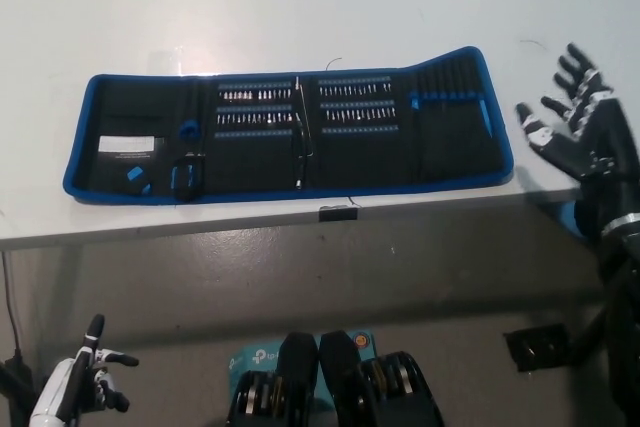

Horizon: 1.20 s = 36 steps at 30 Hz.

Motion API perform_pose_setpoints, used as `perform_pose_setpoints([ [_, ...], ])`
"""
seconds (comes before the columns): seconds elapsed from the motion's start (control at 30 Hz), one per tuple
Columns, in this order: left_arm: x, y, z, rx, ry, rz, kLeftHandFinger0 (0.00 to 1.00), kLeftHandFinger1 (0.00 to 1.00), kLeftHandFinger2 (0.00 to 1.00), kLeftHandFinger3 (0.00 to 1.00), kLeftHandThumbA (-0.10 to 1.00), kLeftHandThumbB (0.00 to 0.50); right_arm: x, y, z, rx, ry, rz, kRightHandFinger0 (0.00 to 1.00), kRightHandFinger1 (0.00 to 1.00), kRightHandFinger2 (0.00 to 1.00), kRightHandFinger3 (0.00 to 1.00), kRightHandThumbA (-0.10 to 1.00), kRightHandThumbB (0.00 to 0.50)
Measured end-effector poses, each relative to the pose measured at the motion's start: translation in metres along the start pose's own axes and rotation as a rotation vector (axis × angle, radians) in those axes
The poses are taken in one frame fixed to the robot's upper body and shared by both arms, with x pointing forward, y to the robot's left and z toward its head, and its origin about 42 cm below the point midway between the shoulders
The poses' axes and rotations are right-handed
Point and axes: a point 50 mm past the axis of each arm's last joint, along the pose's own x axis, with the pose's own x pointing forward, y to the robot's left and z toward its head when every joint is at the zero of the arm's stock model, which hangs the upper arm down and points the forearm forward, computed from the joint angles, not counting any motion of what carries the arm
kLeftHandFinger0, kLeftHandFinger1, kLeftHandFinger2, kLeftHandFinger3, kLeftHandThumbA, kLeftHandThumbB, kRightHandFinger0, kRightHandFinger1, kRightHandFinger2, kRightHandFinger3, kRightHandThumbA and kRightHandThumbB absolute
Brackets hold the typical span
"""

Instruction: The robot uses its right hand to lift an edge of the toolkit kept in middle of the desk and make one fold in it

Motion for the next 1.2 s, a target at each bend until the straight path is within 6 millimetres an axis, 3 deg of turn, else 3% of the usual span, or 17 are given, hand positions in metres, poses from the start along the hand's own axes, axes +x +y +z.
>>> perform_pose_setpoints([
  [0.3, 0.000, -0.004, -0.001, -0.012, 0.000, -0.003, 0.39, 0.28, 0.11, 0.43, 1.00, 0.431, 0.003, 0.000, -0.028, 0.037, 0.103, -0.032, 1.00, 1.00, 1.00, 1.00, 0.65, 0.119],
  [0.4, 0.000, -0.005, -0.001, -0.013, 0.001, -0.003, 0.37, 0.27, 0.10, 0.42, 1.00, 0.397, 0.003, -0.004, -0.040, 0.055, 0.139, -0.063, 1.00, 1.00, 1.00, 1.00, 0.67, 0.131],
  [0.43, 0.000, -0.005, -0.001, -0.014, 0.001, -0.004, 0.37, 0.27, 0.10, 0.42, 1.00, 0.407, 0.003, -0.006, -0.044, 0.059, 0.151, -0.071, 1.00, 1.00, 1.00, 1.00, 0.67, 0.131],
  [0.57, 0.000, -0.007, -0.001, -0.018, -0.001, -0.006, 0.39, 0.31, 0.13, 0.44, 1.00, 0.401, 0.002, -0.009, -0.058, 0.064, 0.181, -0.097, 1.00, 1.00, 1.00, 1.00, 0.69, 0.180],
  [0.67, 0.000, -0.009, -0.001, -0.023, -0.002, -0.008, 0.38, 0.29, 0.12, 0.42, 1.00, 0.415, 0.004, -0.011, -0.060, 0.062, 0.174, -0.112, 1.00, 1.00, 1.00, 1.00, 0.67, 0.146],
  [0.8, 0.000, -0.010, -0.001, -0.025, -0.002, -0.008, 0.38, 0.29, 0.12, 0.41, 1.00, 0.423, 0.007, -0.013, -0.063, 0.064, 0.164, -0.139, 1.00, 1.00, 1.00, 1.00, 0.64, 0.141],
  [0.87, 0.000, -0.010, -0.001, -0.025, -0.002, -0.008, 0.39, 0.29, 0.11, 0.41, 1.00, 0.424, 0.009, -0.012, -0.064, 0.065, 0.162, -0.150, 1.00, 1.00, 1.00, 1.00, 0.60, 0.154],
  [1.03, 0.000, -0.011, -0.001, -0.029, -0.001, -0.009, 0.39, 0.30, 0.12, 0.41, 1.00, 0.405, 0.015, -0.004, -0.062, 0.048, 0.162, -0.153, 1.00, 1.00, 1.00, 1.00, 0.65, 0.184],
  [1.2, 0.000, -0.014, -0.001, -0.035, 0.000, -0.012, 0.33, 0.27, 0.11, 0.40, 1.00, 0.435, 0.023, 0.013, -0.055, 0.031, 0.152, -0.122, 1.00, 1.00, 1.00, 1.00, 0.65, 0.222],
])
